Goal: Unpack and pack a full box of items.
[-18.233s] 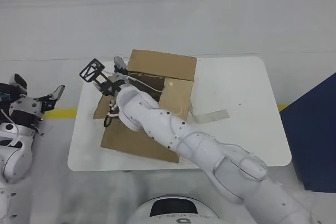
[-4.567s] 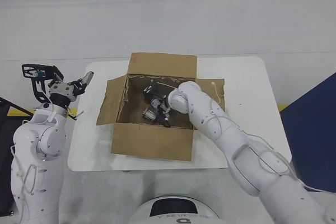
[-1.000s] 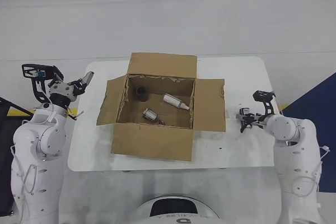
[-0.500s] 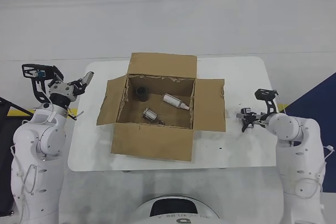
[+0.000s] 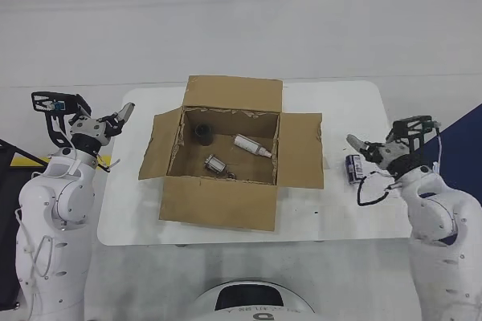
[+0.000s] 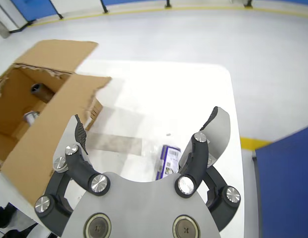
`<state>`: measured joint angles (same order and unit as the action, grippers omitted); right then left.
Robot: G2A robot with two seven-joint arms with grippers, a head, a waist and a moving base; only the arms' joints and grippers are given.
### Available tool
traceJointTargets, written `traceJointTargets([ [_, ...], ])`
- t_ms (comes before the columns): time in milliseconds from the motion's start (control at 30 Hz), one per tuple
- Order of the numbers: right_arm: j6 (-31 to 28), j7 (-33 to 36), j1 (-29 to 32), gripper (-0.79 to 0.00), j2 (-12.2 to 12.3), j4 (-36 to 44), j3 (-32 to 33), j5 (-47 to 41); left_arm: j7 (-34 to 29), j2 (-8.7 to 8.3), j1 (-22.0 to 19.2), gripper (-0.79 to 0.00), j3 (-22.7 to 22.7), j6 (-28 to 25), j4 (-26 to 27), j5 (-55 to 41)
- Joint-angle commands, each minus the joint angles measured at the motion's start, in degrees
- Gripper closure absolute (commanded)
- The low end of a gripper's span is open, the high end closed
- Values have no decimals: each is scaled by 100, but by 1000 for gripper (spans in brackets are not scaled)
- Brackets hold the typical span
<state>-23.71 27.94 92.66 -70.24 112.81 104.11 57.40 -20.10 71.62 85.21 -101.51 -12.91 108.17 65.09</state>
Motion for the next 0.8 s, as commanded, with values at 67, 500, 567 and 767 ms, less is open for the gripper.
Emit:
traceJointTargets([
  [67, -651, 48, -531, -785, 43, -39, -493, 262, 0, 0, 0, -785, 0, 0, 0, 0],
  [500, -1156, 524, -1486, -785, 50, -304, -1430, 11, 0, 0, 0, -785, 0, 0, 0, 0],
  [567, -1156, 524, -1486, -785, 50, -304, -1430, 11, 0, 0, 0, -785, 0, 0, 0, 0],
  [767, -1043, 886, -1616, -785, 40, -251, -1837, 341, 0, 0, 0, -785, 0, 0, 0, 0],
])
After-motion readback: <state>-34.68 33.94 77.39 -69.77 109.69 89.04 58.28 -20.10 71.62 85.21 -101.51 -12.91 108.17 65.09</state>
